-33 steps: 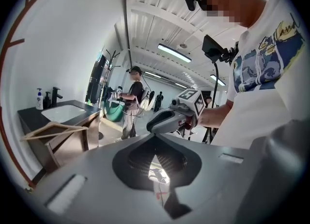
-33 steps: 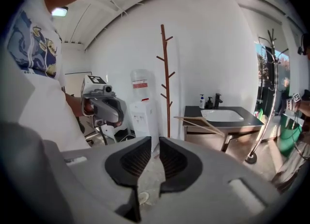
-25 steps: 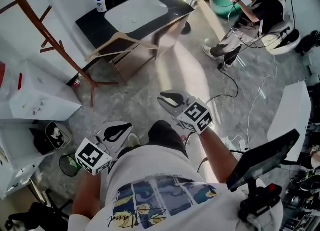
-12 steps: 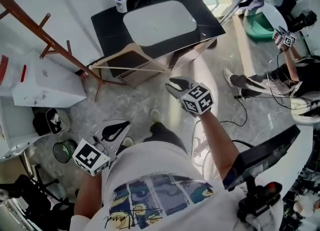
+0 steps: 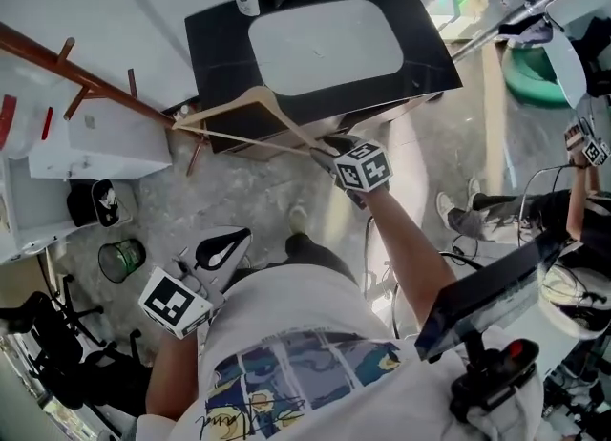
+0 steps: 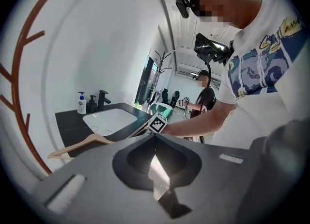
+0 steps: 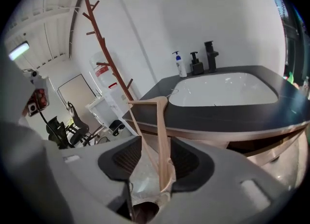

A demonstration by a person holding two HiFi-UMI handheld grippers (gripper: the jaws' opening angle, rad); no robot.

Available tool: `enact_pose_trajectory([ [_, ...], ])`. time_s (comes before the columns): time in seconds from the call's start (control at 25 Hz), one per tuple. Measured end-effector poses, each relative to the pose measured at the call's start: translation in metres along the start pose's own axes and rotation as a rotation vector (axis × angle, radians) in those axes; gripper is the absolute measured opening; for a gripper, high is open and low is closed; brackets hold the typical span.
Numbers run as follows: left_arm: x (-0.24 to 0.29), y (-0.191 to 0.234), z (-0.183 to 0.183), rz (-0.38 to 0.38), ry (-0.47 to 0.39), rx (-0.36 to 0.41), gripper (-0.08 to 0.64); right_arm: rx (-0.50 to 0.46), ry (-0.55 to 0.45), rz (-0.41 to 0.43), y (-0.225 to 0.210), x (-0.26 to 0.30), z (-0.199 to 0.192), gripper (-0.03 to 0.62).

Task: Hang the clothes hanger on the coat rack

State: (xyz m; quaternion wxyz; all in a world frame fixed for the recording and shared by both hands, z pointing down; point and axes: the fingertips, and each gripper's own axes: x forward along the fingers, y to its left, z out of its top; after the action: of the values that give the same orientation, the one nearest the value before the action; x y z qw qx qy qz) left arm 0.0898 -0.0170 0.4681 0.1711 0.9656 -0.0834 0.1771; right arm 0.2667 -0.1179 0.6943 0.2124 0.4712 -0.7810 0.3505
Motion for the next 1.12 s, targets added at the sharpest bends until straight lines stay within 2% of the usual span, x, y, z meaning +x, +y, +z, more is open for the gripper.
enact_pose_trajectory([
  [0.12,0.004,0.001,0.000,0.035,0.015,-0.012,0.002,-0.005,0.037,0.018,-0.007,0.021,-0.001,0.187],
  [0.24,0.004,0.005,-0.001,0.073,0.020,-0.027,0.002,0.052,0.055,0.077,-0.016,0.030,-0.005,0.208],
  [0.64,0.006,0.017,-0.001,0.154,0.034,-0.075,0.002,0.376,0.138,0.545,-0.002,0.059,-0.022,0.218],
  [0.88,0.004,0.027,0.002,0.190,0.035,-0.096,0.002,0.566,0.147,0.714,0.015,0.068,-0.018,0.216],
  [0.96,0.002,0.031,0.002,0.196,0.033,-0.101,0.002,0.617,0.109,0.804,0.024,0.066,-0.008,0.172],
  [1.0,0.002,0.032,0.003,0.198,0.031,-0.102,0.002,0.629,0.081,0.857,0.030,0.065,-0.002,0.101],
  [1.04,0.001,0.033,0.005,0.198,0.030,-0.102,0.002,0.638,0.064,0.888,0.032,0.064,0.002,0.066],
  [1.12,-0.001,0.036,0.006,0.198,0.025,-0.099,0.002,0.643,0.048,0.897,0.034,0.062,0.005,0.034],
])
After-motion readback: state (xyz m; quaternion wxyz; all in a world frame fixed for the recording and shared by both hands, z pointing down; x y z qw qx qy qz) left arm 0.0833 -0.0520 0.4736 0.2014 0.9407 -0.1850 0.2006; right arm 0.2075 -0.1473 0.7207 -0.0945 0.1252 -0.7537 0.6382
